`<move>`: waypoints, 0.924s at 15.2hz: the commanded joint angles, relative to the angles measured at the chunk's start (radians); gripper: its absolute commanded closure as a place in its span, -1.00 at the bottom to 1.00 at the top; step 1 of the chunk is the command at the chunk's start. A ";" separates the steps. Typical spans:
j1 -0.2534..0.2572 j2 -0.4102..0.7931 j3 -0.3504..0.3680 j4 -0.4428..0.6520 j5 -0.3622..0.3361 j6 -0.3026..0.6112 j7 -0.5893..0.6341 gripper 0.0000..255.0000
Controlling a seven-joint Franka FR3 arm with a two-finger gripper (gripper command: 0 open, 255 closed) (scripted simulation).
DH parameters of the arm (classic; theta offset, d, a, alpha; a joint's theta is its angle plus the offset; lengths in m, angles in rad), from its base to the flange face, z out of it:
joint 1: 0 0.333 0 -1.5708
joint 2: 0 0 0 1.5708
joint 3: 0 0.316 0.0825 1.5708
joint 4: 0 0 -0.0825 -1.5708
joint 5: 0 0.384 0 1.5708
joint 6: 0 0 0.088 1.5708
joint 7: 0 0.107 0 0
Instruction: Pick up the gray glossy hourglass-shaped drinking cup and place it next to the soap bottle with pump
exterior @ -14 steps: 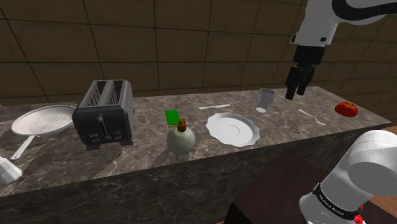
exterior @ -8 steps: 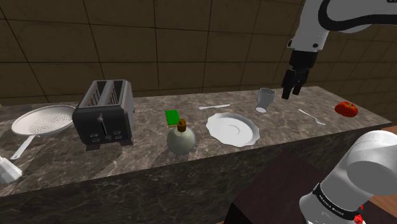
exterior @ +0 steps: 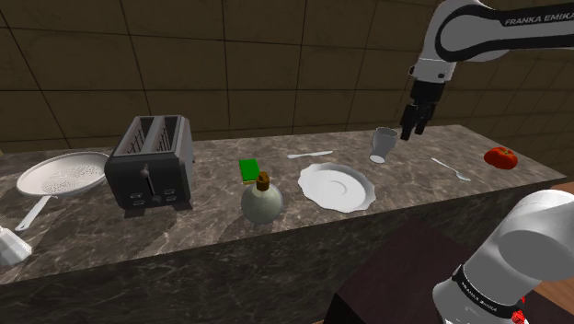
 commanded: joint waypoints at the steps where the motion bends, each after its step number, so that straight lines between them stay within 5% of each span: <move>1: -0.010 0.056 -0.031 0.006 -0.019 0.061 -0.034 -1.00; 14: -0.055 0.449 -0.213 0.213 -0.019 0.311 -0.264 -1.00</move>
